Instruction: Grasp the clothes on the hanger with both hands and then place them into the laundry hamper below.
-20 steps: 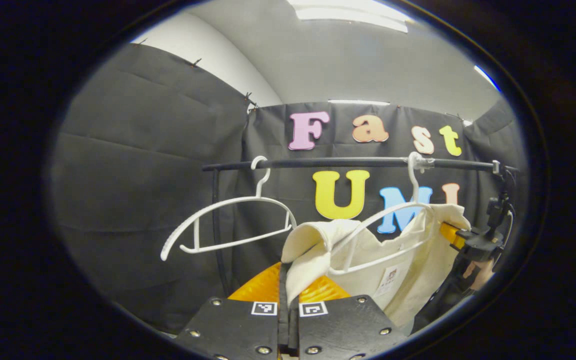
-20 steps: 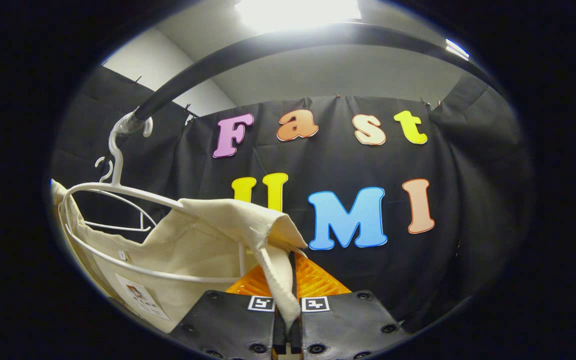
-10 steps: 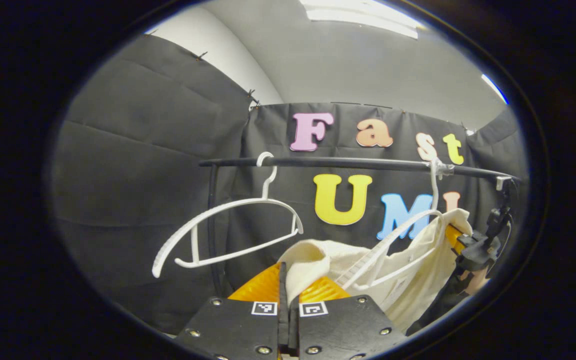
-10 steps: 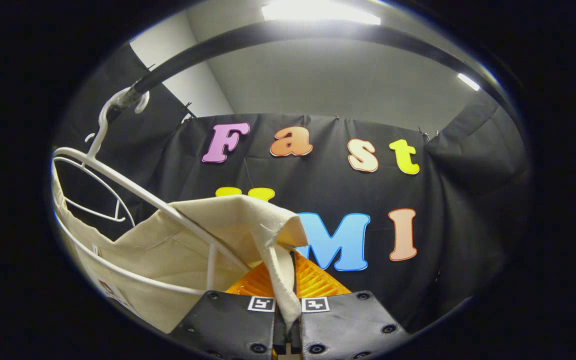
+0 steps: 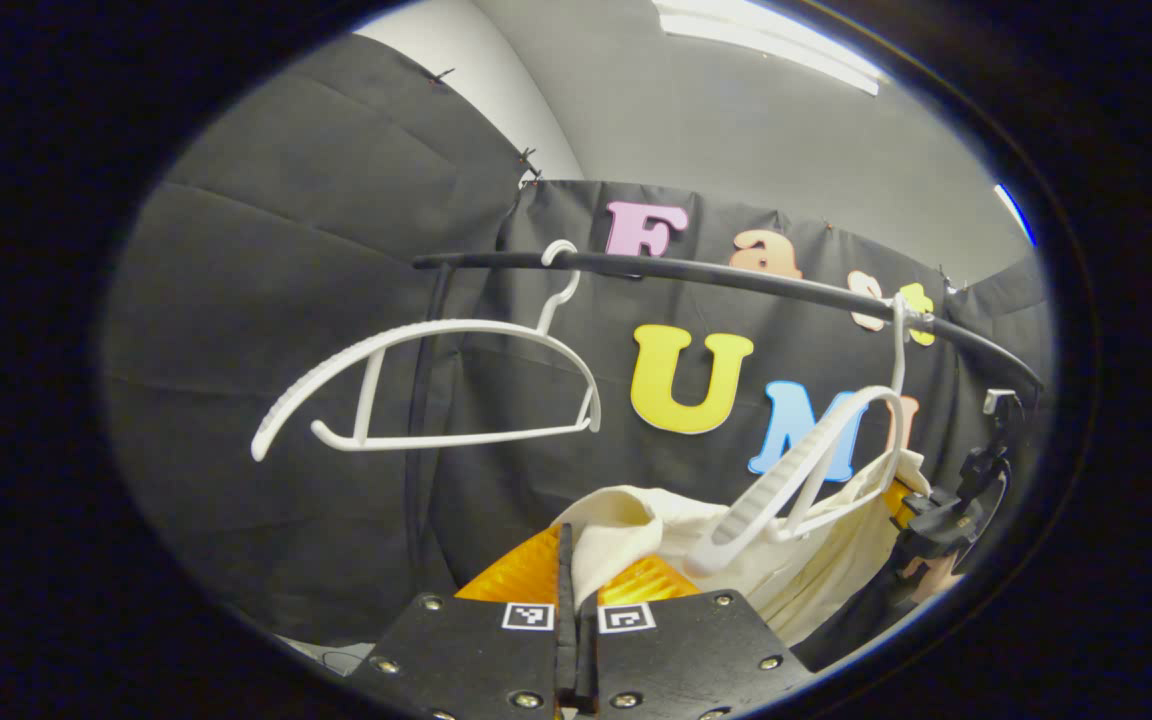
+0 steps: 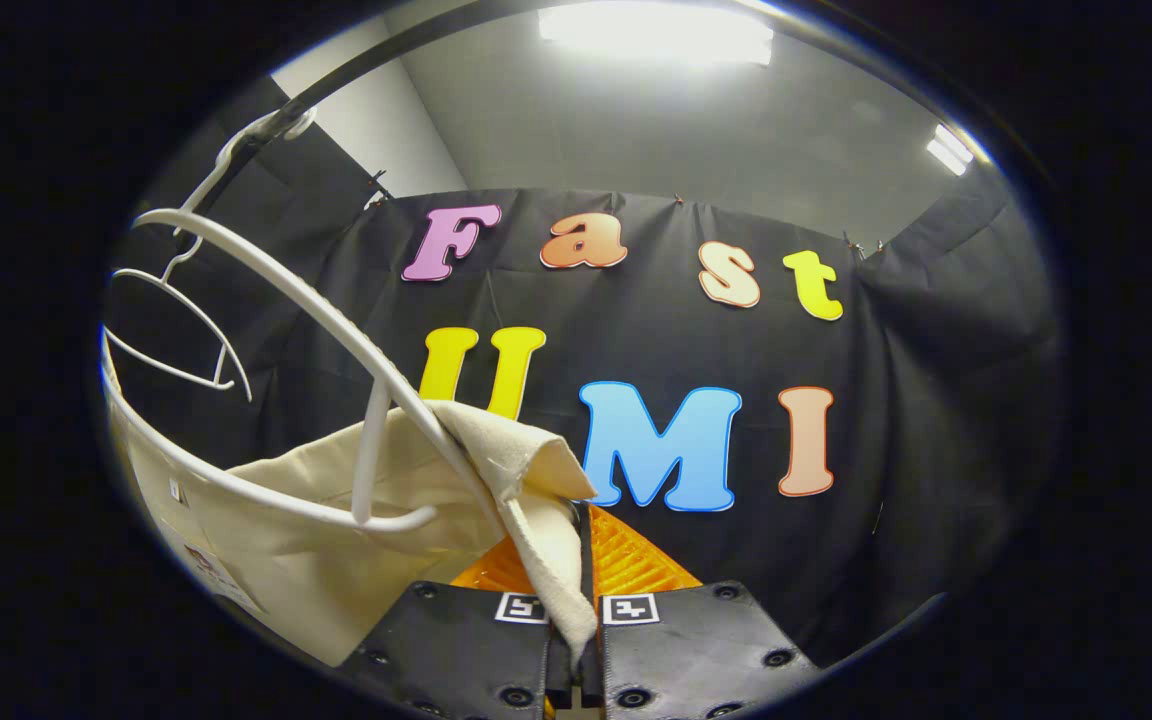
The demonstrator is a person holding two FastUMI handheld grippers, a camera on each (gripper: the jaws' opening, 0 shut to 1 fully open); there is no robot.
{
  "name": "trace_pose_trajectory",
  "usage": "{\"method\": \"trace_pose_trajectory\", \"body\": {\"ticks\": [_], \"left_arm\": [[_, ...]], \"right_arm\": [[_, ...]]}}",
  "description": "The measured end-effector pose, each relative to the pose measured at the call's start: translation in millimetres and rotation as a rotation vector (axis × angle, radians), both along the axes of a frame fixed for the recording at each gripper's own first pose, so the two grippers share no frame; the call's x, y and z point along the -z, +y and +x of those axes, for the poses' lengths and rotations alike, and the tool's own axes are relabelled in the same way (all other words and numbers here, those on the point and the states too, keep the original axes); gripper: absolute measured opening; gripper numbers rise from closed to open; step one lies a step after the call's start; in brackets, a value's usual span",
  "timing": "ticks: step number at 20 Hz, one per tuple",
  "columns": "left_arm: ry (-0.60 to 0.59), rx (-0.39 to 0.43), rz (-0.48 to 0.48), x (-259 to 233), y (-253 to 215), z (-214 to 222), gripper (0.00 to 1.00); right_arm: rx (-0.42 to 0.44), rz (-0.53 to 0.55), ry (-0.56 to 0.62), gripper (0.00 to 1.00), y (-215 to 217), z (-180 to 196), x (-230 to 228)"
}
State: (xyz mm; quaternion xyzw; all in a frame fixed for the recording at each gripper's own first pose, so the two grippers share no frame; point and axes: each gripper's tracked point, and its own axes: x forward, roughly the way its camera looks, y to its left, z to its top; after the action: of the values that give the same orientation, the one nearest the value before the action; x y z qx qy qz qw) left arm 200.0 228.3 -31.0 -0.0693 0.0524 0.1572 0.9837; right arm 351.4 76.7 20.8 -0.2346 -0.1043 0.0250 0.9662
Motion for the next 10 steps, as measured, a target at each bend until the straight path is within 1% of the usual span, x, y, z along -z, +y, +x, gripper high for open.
{"method": "trace_pose_trajectory", "body": {"ticks": [5,8,10], "left_arm": [[0.046,0.002,0.0,21.6,-9.3,-6.5,0.01],[0.064,-0.006,0.002,30.9,-16.2,-18.5,0.01],[0.066,-0.022,-0.014,36.4,-21.4,-25.3,0.01]], "right_arm": [[0.013,0.009,0.066,0.05,-12.6,0.9,23.3],[0.006,0.036,0.082,0.05,-17.1,-13.2,26.1],[-0.009,0.026,0.083,0.05,-19.9,-20.4,28.8]]}}
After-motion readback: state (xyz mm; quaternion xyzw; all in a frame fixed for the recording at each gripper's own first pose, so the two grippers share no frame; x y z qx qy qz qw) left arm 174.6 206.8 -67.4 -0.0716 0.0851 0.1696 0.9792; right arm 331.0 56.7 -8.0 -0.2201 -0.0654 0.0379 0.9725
